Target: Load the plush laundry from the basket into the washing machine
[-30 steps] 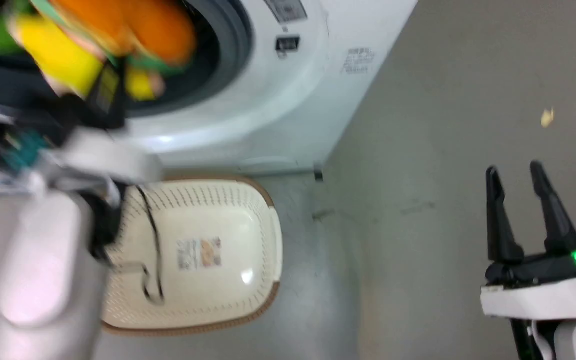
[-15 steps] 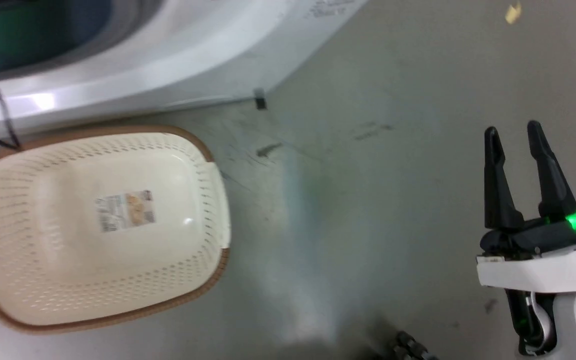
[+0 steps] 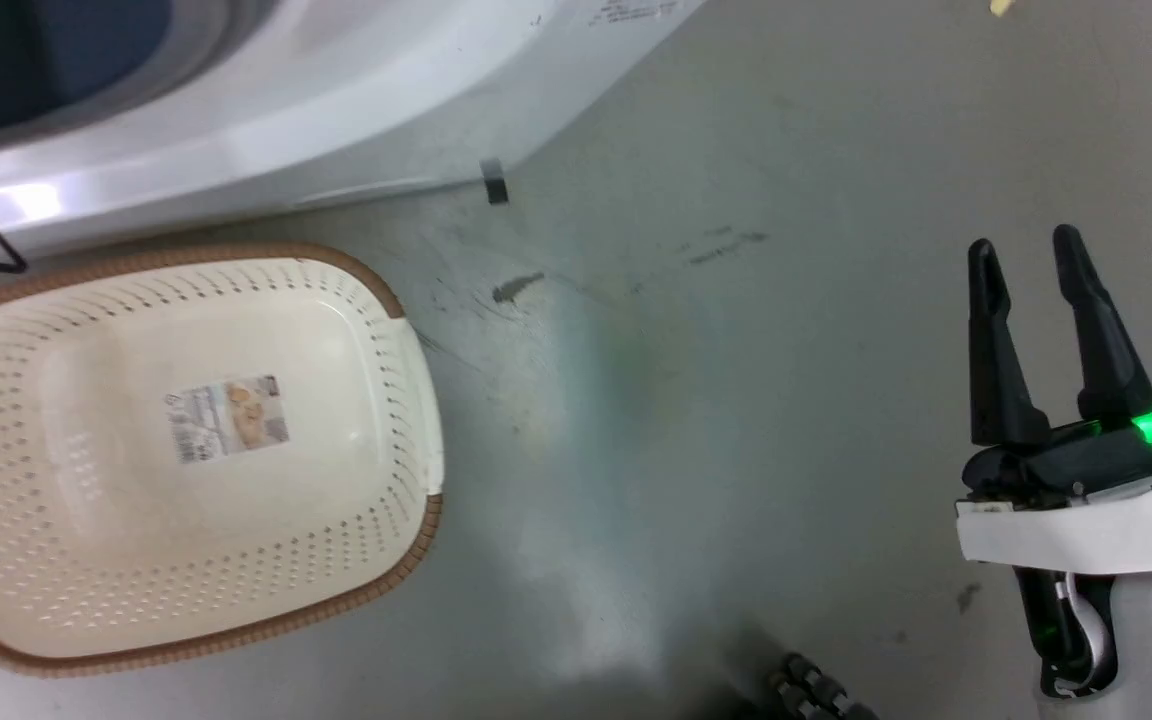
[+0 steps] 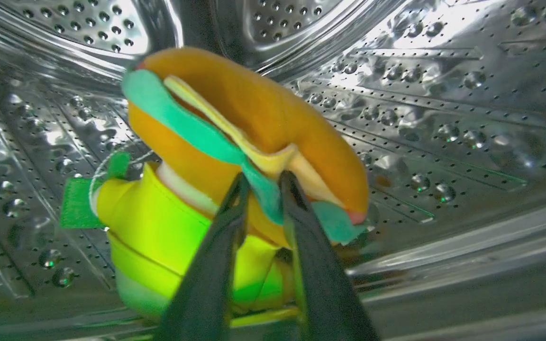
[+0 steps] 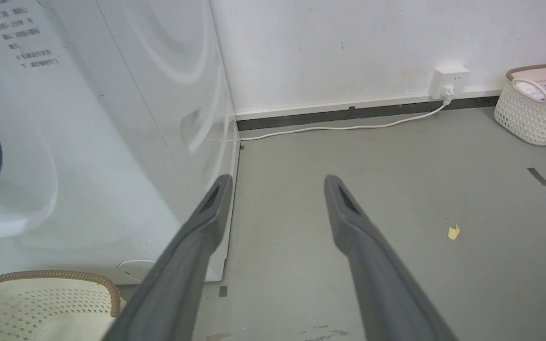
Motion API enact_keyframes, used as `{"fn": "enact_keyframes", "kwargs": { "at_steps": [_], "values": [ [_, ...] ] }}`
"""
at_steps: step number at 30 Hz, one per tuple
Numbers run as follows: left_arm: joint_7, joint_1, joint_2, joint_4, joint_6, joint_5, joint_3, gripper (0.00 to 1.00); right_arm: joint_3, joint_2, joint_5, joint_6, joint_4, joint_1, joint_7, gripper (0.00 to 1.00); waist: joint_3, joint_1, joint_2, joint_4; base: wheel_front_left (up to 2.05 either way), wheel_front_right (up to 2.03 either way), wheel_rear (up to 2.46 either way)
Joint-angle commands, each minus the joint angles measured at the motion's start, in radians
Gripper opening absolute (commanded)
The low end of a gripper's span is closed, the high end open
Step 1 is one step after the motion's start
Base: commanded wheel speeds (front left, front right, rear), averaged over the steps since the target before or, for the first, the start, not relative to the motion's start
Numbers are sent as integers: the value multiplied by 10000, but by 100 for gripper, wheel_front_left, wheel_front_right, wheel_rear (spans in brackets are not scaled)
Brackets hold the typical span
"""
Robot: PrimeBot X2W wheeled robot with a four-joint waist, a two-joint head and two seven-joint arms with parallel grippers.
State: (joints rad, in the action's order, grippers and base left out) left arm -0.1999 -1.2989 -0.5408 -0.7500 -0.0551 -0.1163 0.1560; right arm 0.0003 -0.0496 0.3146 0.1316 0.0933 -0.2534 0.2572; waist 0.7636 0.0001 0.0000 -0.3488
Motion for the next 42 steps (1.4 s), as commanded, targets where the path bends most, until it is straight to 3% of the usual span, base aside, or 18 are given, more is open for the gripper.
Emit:
{"fn": "enact_keyframes", "kwargs": {
  "at_steps": [1, 12, 22, 27, 28, 35, 42],
  "values": [
    [313, 97, 129, -172, 8, -14, 67, 100, -89, -6, -128, -9, -7, -125, 46, 100, -351, -1, 0, 220, 0, 0, 0],
    [2981, 2376, 1299, -713, -294, -653, 341, 100, -667, -6, -1186, -9, -5, 609, 46, 100, -3098, -1, 0, 1384, 0, 0, 0],
    [4412, 6014, 2572, 872, -304, -1603, 266, 100, -765, -6, -1904, -9, -83, 1993, 46, 100, -5763, -1, 0, 2503, 0, 0, 0],
    [4568, 8263, 2962, 2541, 260, -1706, 158, 100, -722, -6, -2059, -9, -150, 2482, 46, 100, -6491, -1, 0, 2862, 0, 0, 0],
    [4596, 9529, 3119, 3471, 555, -1528, 288, 100, -625, -6, -2104, -9, -227, 2730, 46, 100, -6821, -1, 0, 3012, 0, 0, 0],
    [4613, 11836, 3466, 5410, 1321, -1335, 49, 100, -462, -6, -2082, -9, -368, 3197, 46, 100, -7215, -1, 0, 3143, 0, 0, 0],
    [4615, 12961, 3792, 6536, 1558, -1204, -250, 100, -250, -6, -2258, -9, -483, 3384, 46, 100, -7162, -1, 0, 3258, 0, 0, 0]
  ]
}}
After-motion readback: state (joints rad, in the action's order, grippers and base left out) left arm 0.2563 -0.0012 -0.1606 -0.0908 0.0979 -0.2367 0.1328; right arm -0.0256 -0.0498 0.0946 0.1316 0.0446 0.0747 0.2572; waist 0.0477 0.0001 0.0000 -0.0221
